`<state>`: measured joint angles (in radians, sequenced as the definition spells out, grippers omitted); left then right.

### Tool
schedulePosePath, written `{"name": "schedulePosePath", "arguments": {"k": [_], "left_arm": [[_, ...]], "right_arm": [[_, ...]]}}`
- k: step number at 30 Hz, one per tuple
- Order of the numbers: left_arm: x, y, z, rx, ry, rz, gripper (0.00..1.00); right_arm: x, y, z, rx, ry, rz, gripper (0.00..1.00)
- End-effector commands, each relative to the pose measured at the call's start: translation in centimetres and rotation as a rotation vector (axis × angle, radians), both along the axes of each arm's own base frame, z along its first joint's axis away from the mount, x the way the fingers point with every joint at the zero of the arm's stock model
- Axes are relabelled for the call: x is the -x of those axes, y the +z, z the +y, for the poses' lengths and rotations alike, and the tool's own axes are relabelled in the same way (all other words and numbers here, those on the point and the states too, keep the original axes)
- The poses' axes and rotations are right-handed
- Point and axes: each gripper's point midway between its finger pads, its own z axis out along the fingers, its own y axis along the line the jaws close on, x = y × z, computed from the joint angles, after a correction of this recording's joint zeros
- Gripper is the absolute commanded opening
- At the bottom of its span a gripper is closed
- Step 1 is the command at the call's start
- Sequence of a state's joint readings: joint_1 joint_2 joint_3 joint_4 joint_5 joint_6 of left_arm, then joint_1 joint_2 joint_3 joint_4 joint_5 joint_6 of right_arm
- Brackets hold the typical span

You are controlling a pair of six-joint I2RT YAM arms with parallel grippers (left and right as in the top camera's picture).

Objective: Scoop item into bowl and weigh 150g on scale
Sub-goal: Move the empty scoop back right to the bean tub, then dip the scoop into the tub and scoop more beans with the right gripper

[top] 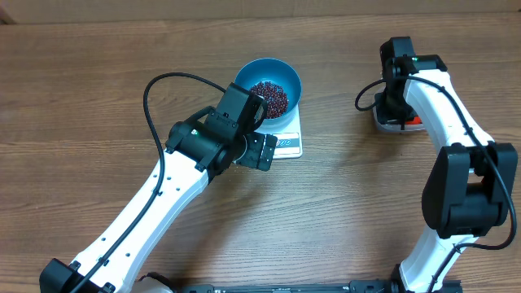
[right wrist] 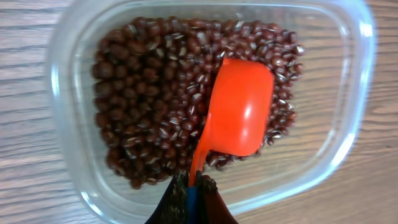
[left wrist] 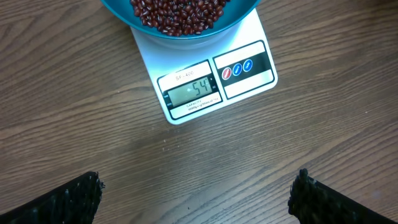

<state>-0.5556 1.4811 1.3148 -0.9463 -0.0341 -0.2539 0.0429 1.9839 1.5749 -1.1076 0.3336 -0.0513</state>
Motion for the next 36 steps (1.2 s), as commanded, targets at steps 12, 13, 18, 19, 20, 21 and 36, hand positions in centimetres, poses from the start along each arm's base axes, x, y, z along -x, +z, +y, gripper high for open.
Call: {"name": "schedulePosePath", "arguments": {"k": [12,13,18,19,20,21,36], "left_arm": [[0.0,0.1,0.2,-0.012,-0.008,-0.011,0.99],[0.0,0.1,0.2,-0.011,-0.008,-0.011,0.99],[0.0,0.1,0.2,-0.011,-0.008,-0.011,1.0],[0.0,0.1,0.2,-0.012,-0.008,-0.011,0.99],[0.0,0.1,0.2,-0.011,-0.008,-0.011,1.0],[0.0,0.1,0.2,-0.012,-0.008,-0.011,1.0],[0.0,0.1,0.2,-0.012,-0.008,-0.011,1.0]], "right_arm": [[-1.1,-0.4,1.8,-0.284,-0.034,-0.03,0.04],[-1.1,-0.4,1.6,-0.319,-0.048,-0.035,0.04],[-1.4,-0.1,0.9,-0.483,-0.076,-0.067,0.04],[-1.5,0.1,0.8,-0.519,-0.068,-0.074,0.04],[-1.5,0.2,0.7,-0.543,-0.066,-0.08,0.04],[-1.5,0.3,0.6,-0.564,-0.064,-0.084,0.04],[-1.4,1.3,-0.8,-0.675,-0.083,-0.127,0.03]]}}
